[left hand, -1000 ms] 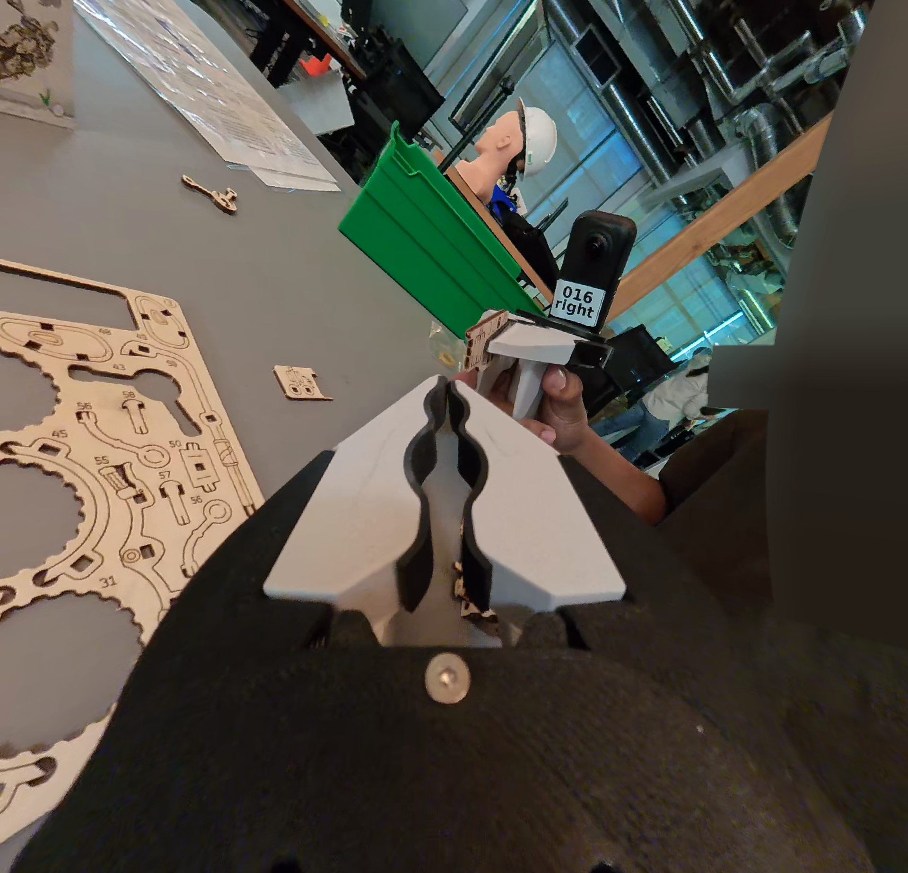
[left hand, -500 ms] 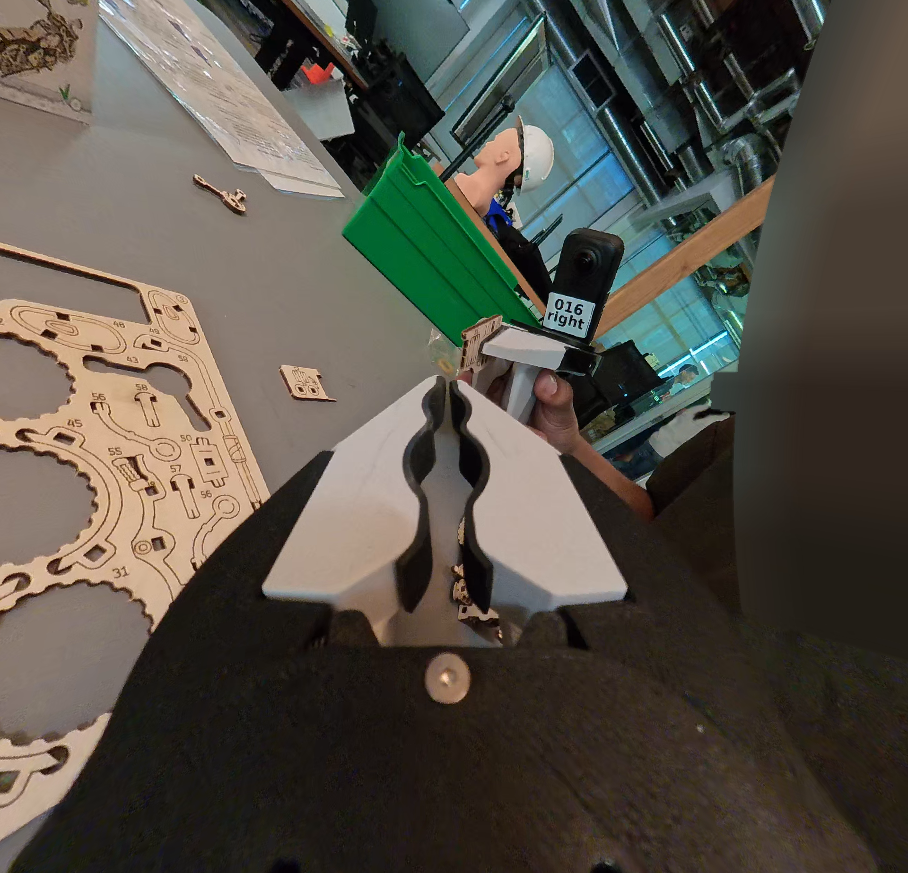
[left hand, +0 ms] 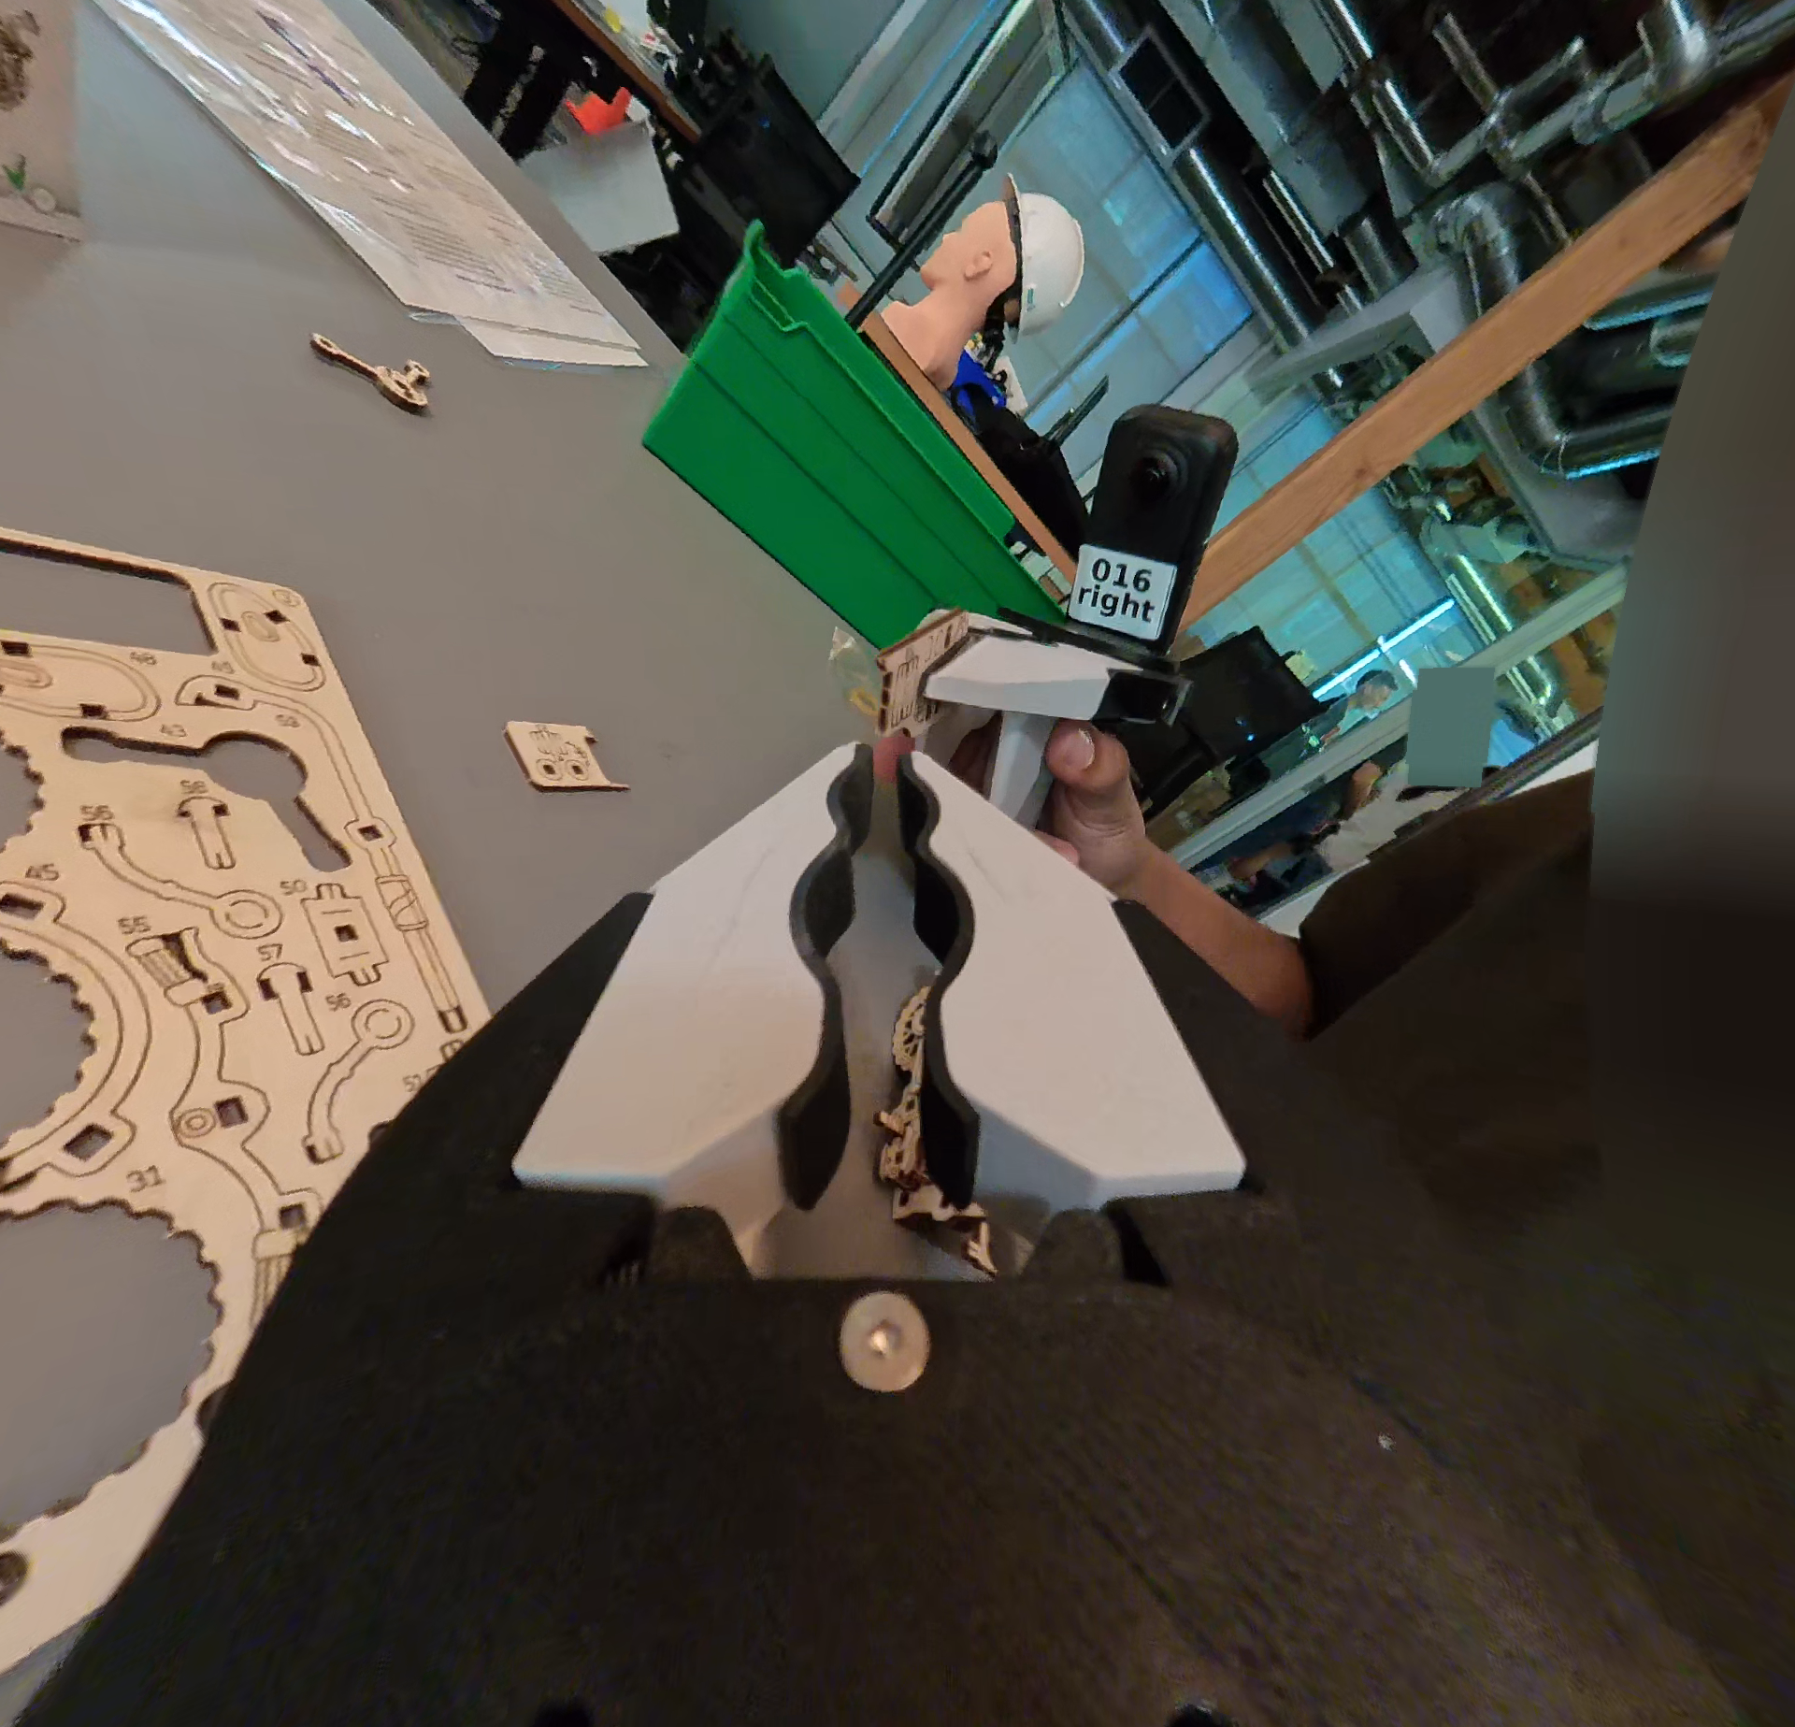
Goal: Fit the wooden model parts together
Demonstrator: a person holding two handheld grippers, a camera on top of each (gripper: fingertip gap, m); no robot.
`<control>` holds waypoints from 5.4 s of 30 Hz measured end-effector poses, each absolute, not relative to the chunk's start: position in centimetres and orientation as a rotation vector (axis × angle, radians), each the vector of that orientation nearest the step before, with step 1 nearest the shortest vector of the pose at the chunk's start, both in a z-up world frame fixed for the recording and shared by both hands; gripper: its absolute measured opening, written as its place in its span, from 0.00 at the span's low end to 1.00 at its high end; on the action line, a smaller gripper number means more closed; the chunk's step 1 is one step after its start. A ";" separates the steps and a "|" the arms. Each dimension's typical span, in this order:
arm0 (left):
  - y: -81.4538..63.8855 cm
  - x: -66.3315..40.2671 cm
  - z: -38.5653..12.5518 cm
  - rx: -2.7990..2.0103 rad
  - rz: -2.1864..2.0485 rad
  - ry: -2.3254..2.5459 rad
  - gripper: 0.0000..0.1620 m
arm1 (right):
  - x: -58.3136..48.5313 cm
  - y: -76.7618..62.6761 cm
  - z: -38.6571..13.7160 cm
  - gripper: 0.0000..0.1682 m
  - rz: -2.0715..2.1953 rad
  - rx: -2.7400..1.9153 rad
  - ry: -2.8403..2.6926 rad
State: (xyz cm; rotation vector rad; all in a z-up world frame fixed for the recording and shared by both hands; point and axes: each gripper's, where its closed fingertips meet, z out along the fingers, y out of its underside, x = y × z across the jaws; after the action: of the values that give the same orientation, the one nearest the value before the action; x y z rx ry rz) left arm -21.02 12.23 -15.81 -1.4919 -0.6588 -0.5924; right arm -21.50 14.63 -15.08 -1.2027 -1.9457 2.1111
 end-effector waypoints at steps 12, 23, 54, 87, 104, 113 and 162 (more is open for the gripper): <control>12.8 -20.1 -15.8 -1.494 -0.614 -0.626 0.01 | -20.5 13.2 -14.5 0.00 2.243 -1.212 -1.957; 12.9 -19.8 -15.5 -1.481 -0.646 -0.595 0.00 | -20.8 13.4 -15.1 0.01 2.216 -1.220 -1.989; 12.9 -19.8 -15.0 -1.453 -0.664 -0.595 0.00 | -20.6 13.2 -15.2 0.00 2.274 -1.270 -1.995; 13.1 -19.9 -15.7 -1.490 -0.624 -0.627 0.08 | -20.7 13.6 -15.0 0.01 2.267 -1.247 -1.992; 13.0 -20.2 -15.8 -1.481 -0.632 -0.641 0.00 | -20.6 13.2 -15.4 0.00 2.237 -1.242 -2.025; 13.0 -20.1 -16.0 -1.498 -0.618 -0.630 0.00 | -20.7 13.4 -15.2 0.00 2.250 -1.256 -2.005; 13.0 -20.2 -17.7 -1.622 -0.521 -0.676 0.00 | -20.3 12.8 -17.3 0.01 2.068 -1.287 -2.168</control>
State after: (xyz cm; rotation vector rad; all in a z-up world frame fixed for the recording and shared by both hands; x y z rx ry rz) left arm -20.21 12.97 -17.70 -1.6222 -0.6760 -0.5214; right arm -20.32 12.79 -17.31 -1.2871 -2.1675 2.0680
